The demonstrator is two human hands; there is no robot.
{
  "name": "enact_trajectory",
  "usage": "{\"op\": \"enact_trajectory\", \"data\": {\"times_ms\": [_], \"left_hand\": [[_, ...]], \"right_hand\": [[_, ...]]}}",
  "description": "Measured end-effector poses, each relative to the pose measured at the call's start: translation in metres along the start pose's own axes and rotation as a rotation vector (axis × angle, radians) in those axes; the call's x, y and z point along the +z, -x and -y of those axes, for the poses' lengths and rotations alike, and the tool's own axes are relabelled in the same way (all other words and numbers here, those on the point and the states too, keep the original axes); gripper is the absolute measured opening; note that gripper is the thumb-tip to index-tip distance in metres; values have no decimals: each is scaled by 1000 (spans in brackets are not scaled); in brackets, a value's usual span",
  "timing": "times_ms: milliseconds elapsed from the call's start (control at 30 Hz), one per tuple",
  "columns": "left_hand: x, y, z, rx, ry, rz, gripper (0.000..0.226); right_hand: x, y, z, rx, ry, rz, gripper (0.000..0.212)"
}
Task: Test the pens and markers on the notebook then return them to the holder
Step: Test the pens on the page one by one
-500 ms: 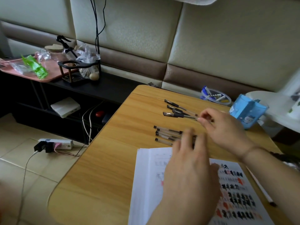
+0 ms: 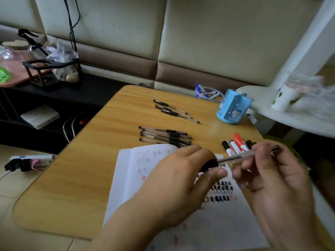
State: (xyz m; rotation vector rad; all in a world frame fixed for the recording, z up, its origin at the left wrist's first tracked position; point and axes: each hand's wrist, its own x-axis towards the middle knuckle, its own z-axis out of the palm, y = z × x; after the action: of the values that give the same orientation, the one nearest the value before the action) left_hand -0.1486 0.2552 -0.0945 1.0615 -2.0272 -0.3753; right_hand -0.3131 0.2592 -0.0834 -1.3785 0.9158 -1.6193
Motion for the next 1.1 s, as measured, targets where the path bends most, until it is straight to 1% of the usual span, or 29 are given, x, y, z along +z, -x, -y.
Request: {"op": "enact_trajectory", "data": {"times_ms": [33,67,133,200,267,367,433,500,533,567,633,700,767,800,900,967,1033,1100], "left_hand": [[-1,1,1,-5,-16,-3,21],[-1,2,1,-17,-17,-2,16],[-1,2,-2,-13,18,36,9],[-2,2,-4,18,45,124,10],[-4,0,-5,14,87,185,13],[-4,-3,-7,8,160,229,12],[-2,-3,-7,-17,140,218,7],[1,0,-2,-63,68,179,16],[1,1,1,-100,64,175,16],[0,2,3,-136,79,175,19],[-2,3,4,-173,65,192,33],[-1,3,5,-187,-46,206,52],[3,3,9,-183,-133,211,64],[5,2,10,-178,-162,224,65],[7,-2,12,-182,-235,269,56],[6,-2,15,-197,-243,253,47],[7,0,19,-248,-226,213,41],[8,1,23,-308,-204,194,37]], "right_hand": [[-2,1,0,15,-45,0,20],[-4,2,-2,25,-57,41,20],[-1,6,-8,94,-10,185,31],[0,10,-15,171,48,297,40],[-1,11,-16,185,39,325,41],[-8,12,-15,158,20,320,33],[-12,10,-15,156,-7,278,34],[-19,7,-14,161,-42,186,33],[-26,6,-16,176,-51,156,27],[-30,5,-16,216,-43,163,21],[-37,5,-20,299,43,257,24],[-37,8,-25,334,201,311,12],[-35,12,-32,285,356,328,20],[-35,14,-37,239,400,336,19],[-31,16,-40,147,443,322,22],[-32,18,-45,100,464,291,35],[-31,17,-48,88,480,268,45],[-30,15,-51,95,493,260,43]]}}
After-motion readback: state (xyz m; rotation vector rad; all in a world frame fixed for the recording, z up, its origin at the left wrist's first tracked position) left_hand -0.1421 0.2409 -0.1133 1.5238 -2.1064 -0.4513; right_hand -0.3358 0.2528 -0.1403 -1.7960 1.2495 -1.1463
